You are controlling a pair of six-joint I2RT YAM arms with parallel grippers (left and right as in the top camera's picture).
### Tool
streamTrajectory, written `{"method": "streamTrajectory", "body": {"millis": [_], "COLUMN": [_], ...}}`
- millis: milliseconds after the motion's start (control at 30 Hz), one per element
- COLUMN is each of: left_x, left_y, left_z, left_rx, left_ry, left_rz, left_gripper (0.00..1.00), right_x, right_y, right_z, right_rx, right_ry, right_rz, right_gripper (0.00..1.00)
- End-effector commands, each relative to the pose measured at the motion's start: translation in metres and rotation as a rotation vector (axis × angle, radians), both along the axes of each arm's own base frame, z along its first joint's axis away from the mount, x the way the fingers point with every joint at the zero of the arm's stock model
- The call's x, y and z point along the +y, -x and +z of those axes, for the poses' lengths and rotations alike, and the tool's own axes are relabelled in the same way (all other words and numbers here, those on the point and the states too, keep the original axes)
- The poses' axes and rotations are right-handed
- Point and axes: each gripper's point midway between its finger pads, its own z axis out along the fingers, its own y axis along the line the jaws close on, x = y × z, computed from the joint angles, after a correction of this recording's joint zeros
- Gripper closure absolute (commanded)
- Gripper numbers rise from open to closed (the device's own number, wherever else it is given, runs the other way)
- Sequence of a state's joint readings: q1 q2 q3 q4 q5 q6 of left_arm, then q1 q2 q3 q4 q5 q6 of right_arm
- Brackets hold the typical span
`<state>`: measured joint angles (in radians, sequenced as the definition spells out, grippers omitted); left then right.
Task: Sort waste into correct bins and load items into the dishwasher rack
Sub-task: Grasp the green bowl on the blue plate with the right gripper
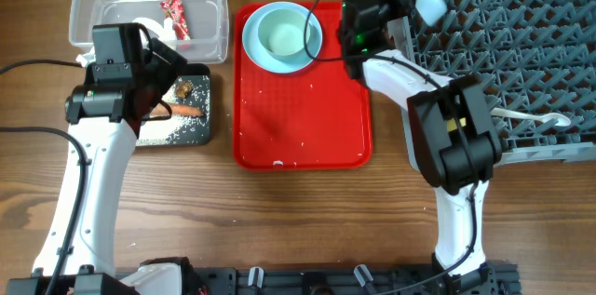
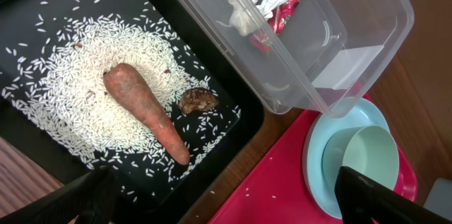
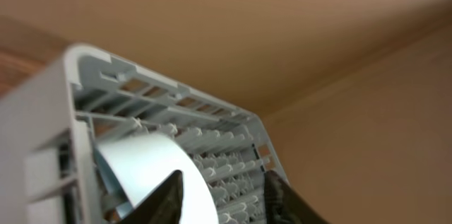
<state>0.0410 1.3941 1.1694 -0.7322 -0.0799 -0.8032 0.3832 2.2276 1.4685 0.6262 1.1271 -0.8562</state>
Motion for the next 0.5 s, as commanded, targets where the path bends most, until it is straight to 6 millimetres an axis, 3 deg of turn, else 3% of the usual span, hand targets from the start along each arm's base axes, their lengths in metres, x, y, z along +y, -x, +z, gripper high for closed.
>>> {"method": "streamTrajectory", "body": {"millis": [0, 100, 133, 200, 333, 467], "left_x": [-0.001, -0.001, -0.001, -0.001, -0.001, -0.001], "left_y": [0.000, 0.000, 0.000, 0.000, 0.000, 0.000], "left_z": [-0.003, -0.003, -0.003, -0.003, -0.002, -0.003], "left_rx": [0.007, 0.007, 0.007, 0.007, 0.006, 0.007], "left_ry": [-0.008, -0.008, -0.008, -0.008, -0.008, -0.008], "left_rz": [-0.010, -0.010, -0.010, -0.010, -0.010, -0.010], "left_gripper": [0.00, 0.00, 0.00, 0.00, 0.00, 0.00], "right_x": [0.017, 0.031, 0.037, 0.045, 0.086, 0.115], "right_y": [0.004, 0.011, 0.021, 0.031, 0.046, 0.046], "right_z": [0.008, 0.021, 0.030, 0.037, 0.044, 0.050], "right_rx": [-0.072, -0.166, -0.257, -0.350, -0.441, -0.477], "right_ry": [-0.037, -0.088, -0.148, -0.218, -0.317, -0.372], "right_rz": [0.005, 0.000, -0.037, -0.067, -0.004, 0.102], "right_gripper": [0.50, 0.05, 0.00, 0.00, 0.00, 0.00]}}
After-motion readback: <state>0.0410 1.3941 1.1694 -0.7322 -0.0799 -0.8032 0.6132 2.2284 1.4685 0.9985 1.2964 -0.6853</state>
